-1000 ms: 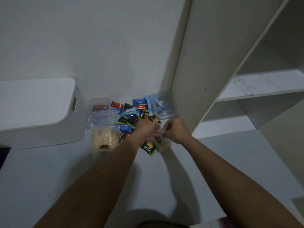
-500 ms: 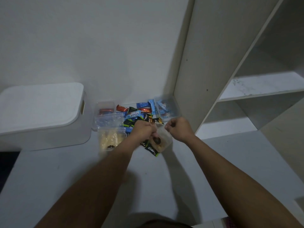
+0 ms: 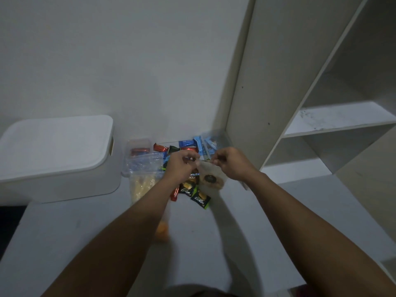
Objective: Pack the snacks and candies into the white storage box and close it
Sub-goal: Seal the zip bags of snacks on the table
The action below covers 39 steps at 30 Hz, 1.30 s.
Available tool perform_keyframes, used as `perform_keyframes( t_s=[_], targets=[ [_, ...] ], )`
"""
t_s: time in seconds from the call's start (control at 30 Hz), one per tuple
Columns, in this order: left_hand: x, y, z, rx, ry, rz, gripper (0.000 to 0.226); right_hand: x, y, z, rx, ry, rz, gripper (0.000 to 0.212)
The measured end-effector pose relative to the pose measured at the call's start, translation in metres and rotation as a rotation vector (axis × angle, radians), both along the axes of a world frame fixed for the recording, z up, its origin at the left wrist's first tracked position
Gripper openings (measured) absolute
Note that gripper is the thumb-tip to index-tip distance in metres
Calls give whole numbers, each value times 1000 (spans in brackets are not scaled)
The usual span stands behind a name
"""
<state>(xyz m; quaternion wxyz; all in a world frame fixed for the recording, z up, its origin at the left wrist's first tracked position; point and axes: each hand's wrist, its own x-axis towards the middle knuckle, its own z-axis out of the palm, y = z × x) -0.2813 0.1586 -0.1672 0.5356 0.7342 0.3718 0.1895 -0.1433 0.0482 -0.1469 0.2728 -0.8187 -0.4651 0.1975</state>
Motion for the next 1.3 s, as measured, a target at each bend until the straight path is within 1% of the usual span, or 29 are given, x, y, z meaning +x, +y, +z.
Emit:
perform_keyframes(
  t_s=[0.07,0.17,0.27,0.33,0.4,0.5,0.6,0.7,0.83,0.97,1.13,1.3],
  targets=[
    [0,2,3,58,0,15,10,1,1,7,14,5,3,11],
    [2,3,7,79,-9,72,4,0,0,16,44,16,14,13],
    [5,4,11,98,-26,102,8,-3,0,21,79,23,33,18],
    [6,4,13,110,-48,115,11,-5,1,21,92,7,24,9],
    [6,4,16,109,-79,119,11,-6,2,21,97,-52,-8,5],
    [4,3,21,92,-133,67,10,-8,3,23,101,-110,-71,11],
    [4,2,26,112,-147,18,10,-9,5,24,94,-136,-81,15],
    [3,0,30,119,-152,47,6,-11,6,27,119,-127,-72,13],
    [1,-2,36,181,-143,104,6,-19,8,33,190,-120,-32,7],
    [-4,-6,43,151,-164,106,5,-22,10,35,197,-180,-31,5],
    [-17,-4,49,106,-178,159,5,-26,14,37,184,-160,-32,10],
    [-23,-5,52,181,-164,183,5,-36,19,41,239,-129,26,11]
  ],
)
